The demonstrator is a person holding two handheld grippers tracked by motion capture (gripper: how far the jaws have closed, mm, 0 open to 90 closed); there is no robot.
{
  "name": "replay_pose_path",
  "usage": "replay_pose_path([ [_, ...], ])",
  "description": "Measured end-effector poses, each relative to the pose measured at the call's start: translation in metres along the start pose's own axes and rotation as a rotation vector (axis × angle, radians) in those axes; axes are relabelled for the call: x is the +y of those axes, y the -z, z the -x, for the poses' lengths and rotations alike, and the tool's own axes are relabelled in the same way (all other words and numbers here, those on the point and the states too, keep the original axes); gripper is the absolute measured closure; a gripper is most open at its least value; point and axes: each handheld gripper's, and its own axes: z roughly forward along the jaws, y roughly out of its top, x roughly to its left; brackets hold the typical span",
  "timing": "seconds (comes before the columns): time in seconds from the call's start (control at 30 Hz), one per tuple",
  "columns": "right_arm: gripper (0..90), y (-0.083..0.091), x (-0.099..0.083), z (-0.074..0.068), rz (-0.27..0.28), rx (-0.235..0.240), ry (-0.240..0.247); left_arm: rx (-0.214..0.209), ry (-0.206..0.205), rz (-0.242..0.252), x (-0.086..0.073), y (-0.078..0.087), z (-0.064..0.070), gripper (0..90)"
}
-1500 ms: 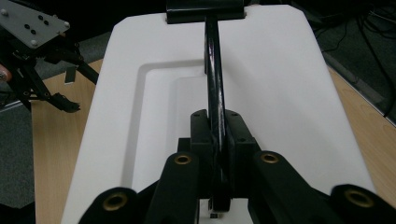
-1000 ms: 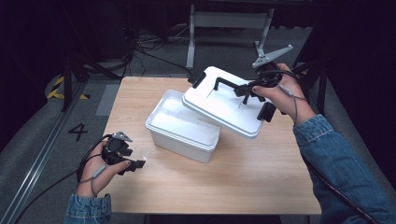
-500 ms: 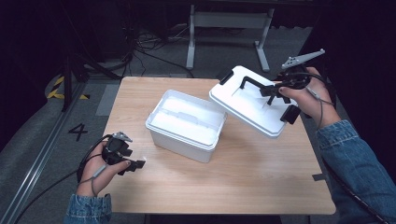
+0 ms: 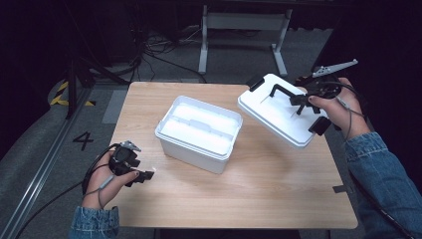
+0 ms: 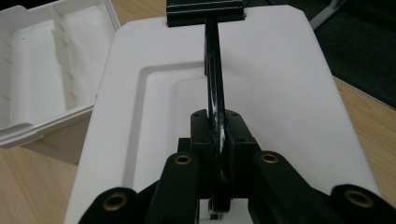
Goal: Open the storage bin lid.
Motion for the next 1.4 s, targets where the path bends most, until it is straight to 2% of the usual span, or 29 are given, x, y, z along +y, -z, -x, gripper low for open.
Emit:
replay_pose_path([
  [0.33,84.6,-0.016,-0.028,0.02,-0.026,-0.015,-0.06,0.002,-0.001,-0.002,0.0,-0.001,0.0,28.8],
  [0.57,84.6,-0.037,-0.051,0.029,-0.038,-0.011,-0.097,-0.002,-0.004,-0.005,0.0,-0.001,0.0,28.7],
  [1.17,84.6,-0.074,-0.094,0.038,-0.055,-0.004,-0.138,-0.001,-0.007,0.004,-0.001,-0.004,-0.002,27.4],
  [1.4,84.6,-0.082,-0.103,0.039,-0.066,0.003,-0.148,-0.002,-0.007,0.005,-0.001,-0.005,-0.002,27.2],
])
